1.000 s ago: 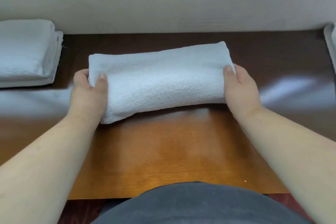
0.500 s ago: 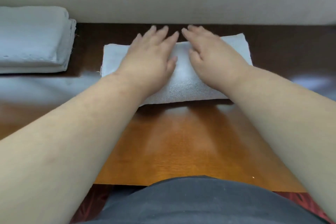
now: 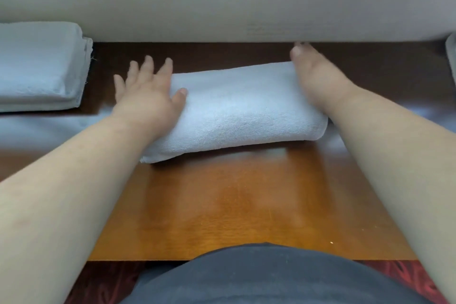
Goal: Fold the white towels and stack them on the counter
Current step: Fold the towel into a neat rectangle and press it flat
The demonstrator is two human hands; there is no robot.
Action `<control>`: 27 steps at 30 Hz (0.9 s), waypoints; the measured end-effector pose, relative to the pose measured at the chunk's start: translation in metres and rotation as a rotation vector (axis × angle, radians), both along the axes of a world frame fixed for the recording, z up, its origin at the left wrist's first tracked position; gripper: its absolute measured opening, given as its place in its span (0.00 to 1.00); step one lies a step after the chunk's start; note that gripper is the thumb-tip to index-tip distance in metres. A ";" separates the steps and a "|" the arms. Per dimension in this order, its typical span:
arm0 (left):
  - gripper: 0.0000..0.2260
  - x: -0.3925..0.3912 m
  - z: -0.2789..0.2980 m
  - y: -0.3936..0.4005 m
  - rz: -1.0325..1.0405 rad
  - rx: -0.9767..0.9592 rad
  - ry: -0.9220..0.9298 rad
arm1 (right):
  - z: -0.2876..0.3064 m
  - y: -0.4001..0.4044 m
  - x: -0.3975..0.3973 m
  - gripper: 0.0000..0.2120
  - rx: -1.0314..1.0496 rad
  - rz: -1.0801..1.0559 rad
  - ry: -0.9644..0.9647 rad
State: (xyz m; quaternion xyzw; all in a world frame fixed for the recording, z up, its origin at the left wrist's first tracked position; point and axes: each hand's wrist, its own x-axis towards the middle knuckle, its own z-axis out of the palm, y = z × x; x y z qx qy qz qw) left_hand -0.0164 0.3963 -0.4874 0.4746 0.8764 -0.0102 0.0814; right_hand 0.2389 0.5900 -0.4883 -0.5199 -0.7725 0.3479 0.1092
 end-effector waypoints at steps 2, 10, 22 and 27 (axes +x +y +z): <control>0.31 0.004 0.006 -0.010 -0.027 0.150 0.040 | 0.012 -0.006 0.015 0.25 -0.105 -0.373 0.370; 0.27 0.026 -0.024 -0.071 0.072 0.303 -0.174 | -0.009 -0.106 0.102 0.07 -0.035 -0.177 0.217; 0.25 0.032 -0.004 -0.040 -0.088 0.271 0.073 | 0.021 -0.071 0.055 0.21 0.442 0.143 0.118; 0.27 0.028 -0.012 -0.033 0.007 0.129 -0.060 | 0.003 -0.052 0.025 0.29 0.116 0.261 -0.189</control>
